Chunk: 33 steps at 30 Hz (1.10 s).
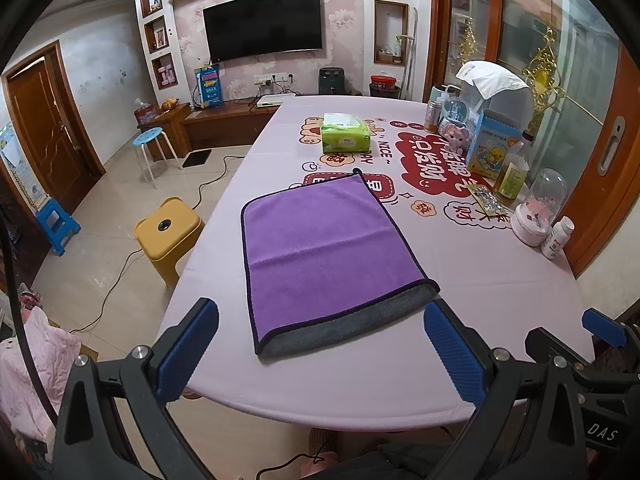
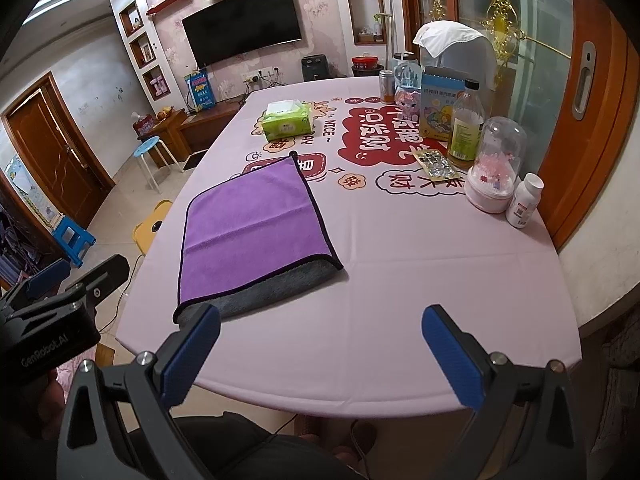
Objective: Fold towel
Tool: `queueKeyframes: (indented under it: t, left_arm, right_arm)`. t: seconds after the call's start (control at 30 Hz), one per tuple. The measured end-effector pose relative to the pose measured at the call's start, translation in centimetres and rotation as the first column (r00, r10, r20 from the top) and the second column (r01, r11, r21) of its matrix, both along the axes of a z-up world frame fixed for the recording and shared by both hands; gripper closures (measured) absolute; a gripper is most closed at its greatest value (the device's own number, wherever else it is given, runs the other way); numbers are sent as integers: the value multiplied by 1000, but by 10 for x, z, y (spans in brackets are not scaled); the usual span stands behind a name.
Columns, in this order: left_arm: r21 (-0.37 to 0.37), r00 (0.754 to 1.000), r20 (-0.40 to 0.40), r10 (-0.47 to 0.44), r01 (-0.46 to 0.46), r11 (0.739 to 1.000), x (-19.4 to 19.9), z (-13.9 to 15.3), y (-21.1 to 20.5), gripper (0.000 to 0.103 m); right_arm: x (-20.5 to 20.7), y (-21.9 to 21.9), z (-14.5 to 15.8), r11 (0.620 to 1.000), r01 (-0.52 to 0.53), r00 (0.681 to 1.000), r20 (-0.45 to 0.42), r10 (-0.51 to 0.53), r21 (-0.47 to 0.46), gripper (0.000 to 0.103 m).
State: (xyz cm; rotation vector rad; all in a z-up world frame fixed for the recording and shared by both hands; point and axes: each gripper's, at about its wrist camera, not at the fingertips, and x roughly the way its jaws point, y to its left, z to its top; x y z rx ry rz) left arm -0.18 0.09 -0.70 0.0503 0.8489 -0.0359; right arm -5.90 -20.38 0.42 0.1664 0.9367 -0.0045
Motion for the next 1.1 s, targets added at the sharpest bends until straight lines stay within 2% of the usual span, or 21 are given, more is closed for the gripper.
queueKeyframes:
  t: [0.33, 0.7, 1.1]
  left_arm:
    - [-21, 999, -14, -34, 33, 999, 4, -1, 14, 1]
    - [-44, 995, -11, -100, 99, 994, 8, -2, 20, 1]
    - [-81, 989, -30, -145, 143, 986, 28, -11, 38, 1]
  right_arm:
    - [2, 6, -4, 1000, 3, 1000, -1, -3, -22, 2]
    - [1, 20, 6, 998, 3, 1000, 1, -3, -56, 2]
    - [10, 38, 5, 1000, 6, 1000, -11, -6, -20, 2]
